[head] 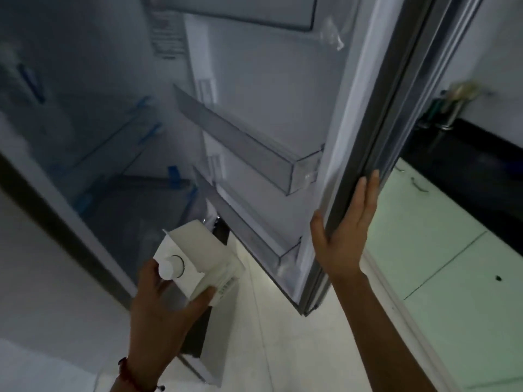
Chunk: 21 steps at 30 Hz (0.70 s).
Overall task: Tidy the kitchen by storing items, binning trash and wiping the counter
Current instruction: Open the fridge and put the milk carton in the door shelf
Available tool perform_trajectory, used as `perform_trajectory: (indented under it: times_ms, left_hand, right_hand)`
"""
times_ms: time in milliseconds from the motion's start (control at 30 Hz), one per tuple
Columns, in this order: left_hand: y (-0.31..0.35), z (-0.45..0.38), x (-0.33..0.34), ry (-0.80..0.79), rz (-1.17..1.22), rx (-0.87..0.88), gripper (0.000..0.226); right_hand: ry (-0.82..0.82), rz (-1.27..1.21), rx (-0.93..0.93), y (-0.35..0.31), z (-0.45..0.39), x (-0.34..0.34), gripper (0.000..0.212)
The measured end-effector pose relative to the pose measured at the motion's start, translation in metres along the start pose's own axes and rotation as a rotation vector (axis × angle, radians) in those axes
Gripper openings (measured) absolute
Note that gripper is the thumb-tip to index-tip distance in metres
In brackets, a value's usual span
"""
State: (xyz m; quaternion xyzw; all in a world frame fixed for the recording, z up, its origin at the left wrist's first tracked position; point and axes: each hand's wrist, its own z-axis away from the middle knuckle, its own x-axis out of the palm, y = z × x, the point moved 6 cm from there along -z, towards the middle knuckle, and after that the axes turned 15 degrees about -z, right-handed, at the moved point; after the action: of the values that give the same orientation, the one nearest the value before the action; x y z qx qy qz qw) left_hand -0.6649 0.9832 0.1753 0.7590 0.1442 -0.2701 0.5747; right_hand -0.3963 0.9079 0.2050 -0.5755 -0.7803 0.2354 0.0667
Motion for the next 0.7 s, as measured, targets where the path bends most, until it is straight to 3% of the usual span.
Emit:
perform_trajectory:
  times_ms: [233,433,500,700]
  left_hand:
    - [0.052,-0.060,0.027,0.015,0.244,0.120,0.064]
    - [0.105,-0.116,0.055,0.161,0.345,0.239,0.064]
    - [0.123,-0.129,0.066,0.217,0.315,0.309,0.053]
    - [0.183,-0.166,0.082,0.312,0.348,0.463,0.058]
  right_hand:
    - [0.031,-0.082,0.170,0.076,-0.049,-0.021,0.068]
    - [0.129,-0.113,0.144,0.137,-0.088,-0.023,0.059]
    - [0.118,-0.113,0.134,0.160,-0.097,-0.022,0.059]
    - [0.086,-0.132,0.133,0.210,-0.126,-0.017,0.060]
